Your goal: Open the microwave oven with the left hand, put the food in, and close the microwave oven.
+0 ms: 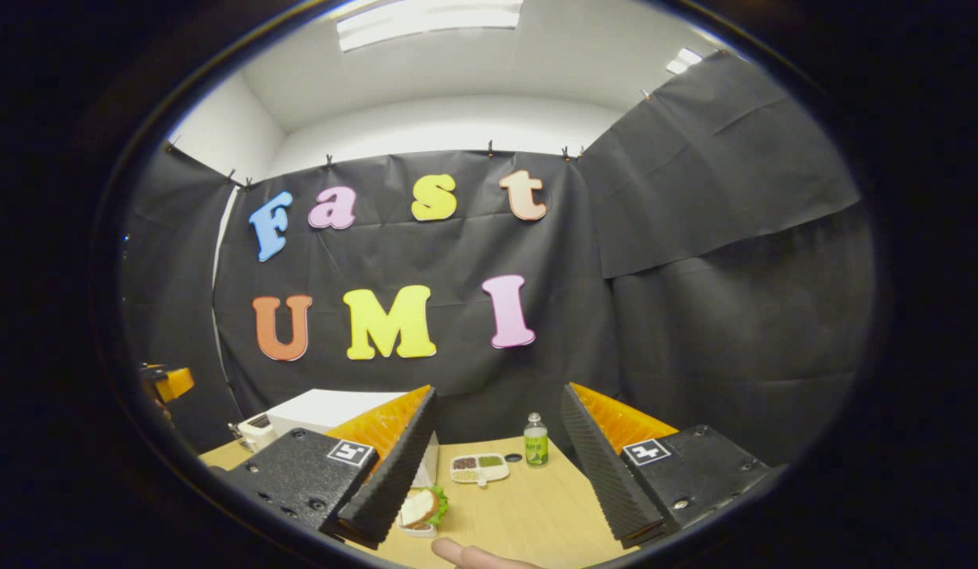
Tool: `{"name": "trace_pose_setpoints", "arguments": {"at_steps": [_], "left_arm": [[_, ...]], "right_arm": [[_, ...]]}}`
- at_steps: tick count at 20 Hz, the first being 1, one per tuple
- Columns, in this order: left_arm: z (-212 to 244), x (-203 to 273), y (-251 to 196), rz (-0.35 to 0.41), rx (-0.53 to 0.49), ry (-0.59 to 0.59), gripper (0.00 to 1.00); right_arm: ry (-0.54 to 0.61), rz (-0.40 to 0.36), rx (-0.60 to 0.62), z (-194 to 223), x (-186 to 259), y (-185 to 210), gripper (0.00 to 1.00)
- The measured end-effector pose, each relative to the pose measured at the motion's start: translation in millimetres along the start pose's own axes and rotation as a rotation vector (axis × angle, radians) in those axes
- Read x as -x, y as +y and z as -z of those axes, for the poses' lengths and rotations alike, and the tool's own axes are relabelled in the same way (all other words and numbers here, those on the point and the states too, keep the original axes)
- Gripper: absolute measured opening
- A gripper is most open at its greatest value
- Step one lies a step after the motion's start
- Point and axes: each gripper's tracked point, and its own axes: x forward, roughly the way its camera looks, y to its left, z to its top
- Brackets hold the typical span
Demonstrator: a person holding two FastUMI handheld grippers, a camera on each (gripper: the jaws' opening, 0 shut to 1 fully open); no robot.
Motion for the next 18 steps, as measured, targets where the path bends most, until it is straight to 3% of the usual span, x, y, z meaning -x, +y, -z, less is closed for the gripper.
{"name": "trace_pose_setpoints", "arguments": {"at_steps": [5, 11, 15, 16, 17, 18], "left_arm": [[37, -73, -35, 0.028, 0.016, -0.014, 0.95], [115, -142, -113, 0.148, -0.018, 0.061, 0.95], [180, -175, -154, 0.163, -0.064, 0.123, 0.95], [194, -183, -164, 0.167, -0.076, 0.136, 0.95], [205, -190, -170, 0.169, -0.089, 0.143, 0.95], [216, -198, -174, 0.157, -0.100, 0.150, 0.95]], "right_arm": [[0.006, -0.002, 0.006, 14, -16, -12, 0.92], [0.012, 0.011, 0.012, 30, -37, -32, 0.92], [0.031, 0.013, 0.002, 48, -46, -46, 0.92], [0.036, 0.013, 0.001, 52, -48, -49, 0.99], [0.038, 0.009, 0.001, 56, -50, -51, 0.92], [0.036, 0.008, 0.002, 58, -52, -54, 0.92]]}}
